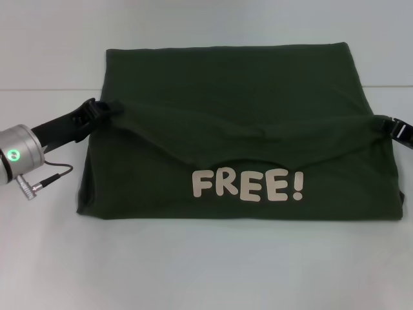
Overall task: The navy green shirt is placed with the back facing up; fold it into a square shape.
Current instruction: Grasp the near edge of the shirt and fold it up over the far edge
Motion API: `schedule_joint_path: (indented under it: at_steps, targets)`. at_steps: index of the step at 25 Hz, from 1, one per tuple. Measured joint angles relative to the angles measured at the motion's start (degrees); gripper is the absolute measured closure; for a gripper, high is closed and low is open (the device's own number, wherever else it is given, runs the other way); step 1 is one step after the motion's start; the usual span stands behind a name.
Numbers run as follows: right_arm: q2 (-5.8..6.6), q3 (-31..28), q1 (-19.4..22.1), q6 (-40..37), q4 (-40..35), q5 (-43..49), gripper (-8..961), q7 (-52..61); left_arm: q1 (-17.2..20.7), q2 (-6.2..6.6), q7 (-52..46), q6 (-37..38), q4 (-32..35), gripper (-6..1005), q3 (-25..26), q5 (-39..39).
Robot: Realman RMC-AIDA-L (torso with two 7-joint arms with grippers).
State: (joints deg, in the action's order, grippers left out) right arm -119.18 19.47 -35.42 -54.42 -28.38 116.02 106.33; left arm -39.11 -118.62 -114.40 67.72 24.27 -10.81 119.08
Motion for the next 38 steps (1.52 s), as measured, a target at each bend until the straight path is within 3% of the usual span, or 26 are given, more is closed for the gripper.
schedule_joint_path:
  at_steps: [27, 38]
  targets:
    - [-0.44, 0.48, -1.56, 6.81, 5.16, -5.81, 868, -6.24, -0.58, -0.96, 6.24, -7.82, -3.65, 951, 0.04, -5.43]
    - [-0.43, 0.51, -1.3, 5.4, 5.46, -6.55, 803, -10.19, 0.53, -2.77, 6.88, -10.18, -3.49, 950, 0.36, -9.82]
